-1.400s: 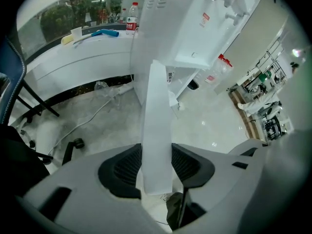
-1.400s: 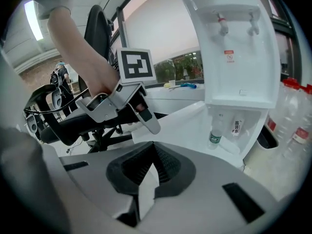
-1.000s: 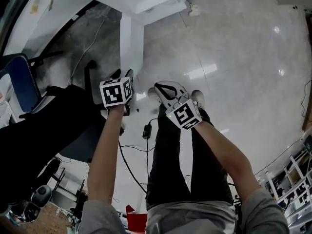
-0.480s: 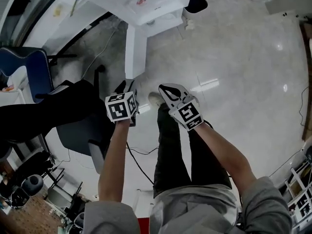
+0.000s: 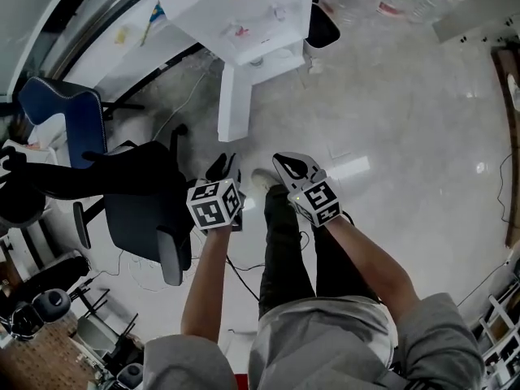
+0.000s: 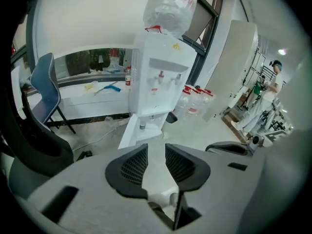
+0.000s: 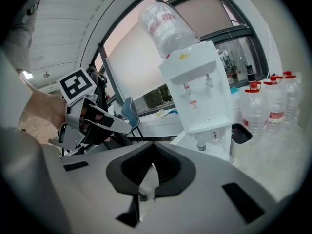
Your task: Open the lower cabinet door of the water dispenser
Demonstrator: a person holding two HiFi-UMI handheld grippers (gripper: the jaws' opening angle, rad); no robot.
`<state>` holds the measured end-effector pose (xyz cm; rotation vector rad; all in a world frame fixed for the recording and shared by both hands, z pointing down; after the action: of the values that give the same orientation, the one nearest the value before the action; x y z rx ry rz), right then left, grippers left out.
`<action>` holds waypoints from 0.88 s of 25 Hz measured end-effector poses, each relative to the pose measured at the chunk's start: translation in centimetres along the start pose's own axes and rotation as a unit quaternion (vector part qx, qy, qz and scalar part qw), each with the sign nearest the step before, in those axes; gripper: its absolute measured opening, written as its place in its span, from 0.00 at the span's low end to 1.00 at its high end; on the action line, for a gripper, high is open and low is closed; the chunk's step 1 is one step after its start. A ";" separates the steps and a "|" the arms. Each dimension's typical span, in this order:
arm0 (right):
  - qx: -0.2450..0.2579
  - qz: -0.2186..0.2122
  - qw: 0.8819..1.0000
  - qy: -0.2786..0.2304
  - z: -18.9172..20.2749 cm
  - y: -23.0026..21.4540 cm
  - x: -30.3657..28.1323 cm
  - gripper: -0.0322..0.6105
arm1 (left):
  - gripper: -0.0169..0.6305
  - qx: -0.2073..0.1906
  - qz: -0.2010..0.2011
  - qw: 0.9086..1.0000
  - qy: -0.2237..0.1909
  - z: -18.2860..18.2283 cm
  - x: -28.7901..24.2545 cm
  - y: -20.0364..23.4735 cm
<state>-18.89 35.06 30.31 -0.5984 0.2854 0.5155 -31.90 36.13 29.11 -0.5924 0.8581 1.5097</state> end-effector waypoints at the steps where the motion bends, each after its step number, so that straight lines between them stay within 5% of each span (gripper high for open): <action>1: -0.003 0.000 1.000 -0.002 -0.3 0.1 0.4 0.07 | 0.21 0.001 0.000 1.000 -0.004 -0.2 0.6 -0.4; 13: -0.024 0.007 1.000 -0.014 -5.3 1.2 6.7 0.07 | 0.11 0.005 0.017 0.999 -0.042 -2.5 7.1 -6.0; 22: -0.024 -0.002 0.998 -0.050 -11.3 2.7 11.9 0.07 | 0.04 -0.041 0.013 0.993 -0.107 -6.4 12.3 -12.0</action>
<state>-11.63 34.65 15.33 -0.6171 0.1767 0.5479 -22.39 38.25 13.58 -0.4693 0.6443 1.6054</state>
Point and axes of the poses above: the fingertips, and each gripper's own axes: x backward along the fingers, y to its left, z out of its underside, the point moved 2 cm from there along x, backward along the fingers, and after that the axes turned 5 degrees about -x, right-handed, at the moved point
